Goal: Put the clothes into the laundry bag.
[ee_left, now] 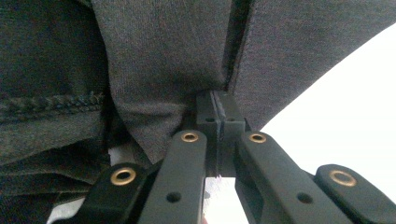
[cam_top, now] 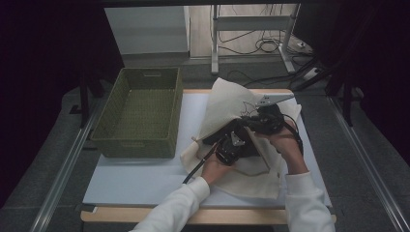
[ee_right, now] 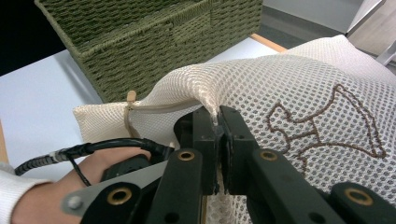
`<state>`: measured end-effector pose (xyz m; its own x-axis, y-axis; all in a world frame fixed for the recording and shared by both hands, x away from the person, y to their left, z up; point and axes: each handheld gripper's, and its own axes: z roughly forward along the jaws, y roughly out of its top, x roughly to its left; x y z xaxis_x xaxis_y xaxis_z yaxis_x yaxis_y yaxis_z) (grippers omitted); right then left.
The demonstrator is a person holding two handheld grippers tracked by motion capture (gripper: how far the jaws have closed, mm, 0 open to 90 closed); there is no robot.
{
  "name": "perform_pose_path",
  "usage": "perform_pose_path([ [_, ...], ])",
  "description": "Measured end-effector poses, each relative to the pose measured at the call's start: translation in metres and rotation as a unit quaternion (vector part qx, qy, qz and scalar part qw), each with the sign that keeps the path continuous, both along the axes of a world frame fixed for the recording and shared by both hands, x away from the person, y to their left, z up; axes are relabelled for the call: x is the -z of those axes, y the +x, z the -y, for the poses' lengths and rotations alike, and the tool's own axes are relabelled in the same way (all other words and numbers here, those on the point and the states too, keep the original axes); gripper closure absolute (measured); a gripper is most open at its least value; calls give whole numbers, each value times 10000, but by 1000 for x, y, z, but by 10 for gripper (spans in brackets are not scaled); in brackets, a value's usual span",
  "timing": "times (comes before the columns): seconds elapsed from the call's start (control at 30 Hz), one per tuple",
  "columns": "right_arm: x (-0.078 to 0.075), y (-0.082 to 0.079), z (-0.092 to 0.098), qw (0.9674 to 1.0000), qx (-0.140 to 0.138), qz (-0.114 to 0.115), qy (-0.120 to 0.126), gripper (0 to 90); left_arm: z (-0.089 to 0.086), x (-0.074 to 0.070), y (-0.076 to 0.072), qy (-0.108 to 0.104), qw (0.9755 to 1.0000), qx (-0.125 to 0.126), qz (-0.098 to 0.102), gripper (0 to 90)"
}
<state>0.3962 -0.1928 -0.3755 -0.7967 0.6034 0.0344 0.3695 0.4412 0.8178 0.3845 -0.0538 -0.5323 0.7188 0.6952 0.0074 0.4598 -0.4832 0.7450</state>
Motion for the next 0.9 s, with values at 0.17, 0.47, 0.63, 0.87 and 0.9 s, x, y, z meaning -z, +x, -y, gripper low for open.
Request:
perform_pose_path([
  [0.17,-1,0,2,10000,7,2,26,854,2,0,4,44,10000,-16,26,900],
  [0.47,1,1,3,10000,-8,-20,26,854,0,-3,0,-11,10000,-12,10,900],
  [0.63,2,2,2,10000,-21,-27,14,854,-4,-8,-7,-144,9999,75,-33,900],
  [0.87,2,2,2,10000,-22,-30,6,854,-6,-8,-13,-108,9998,142,-23,900],
  [0.9,2,2,2,10000,-23,-30,9,854,-5,-7,-12,-118,9998,118,-55,900],
])
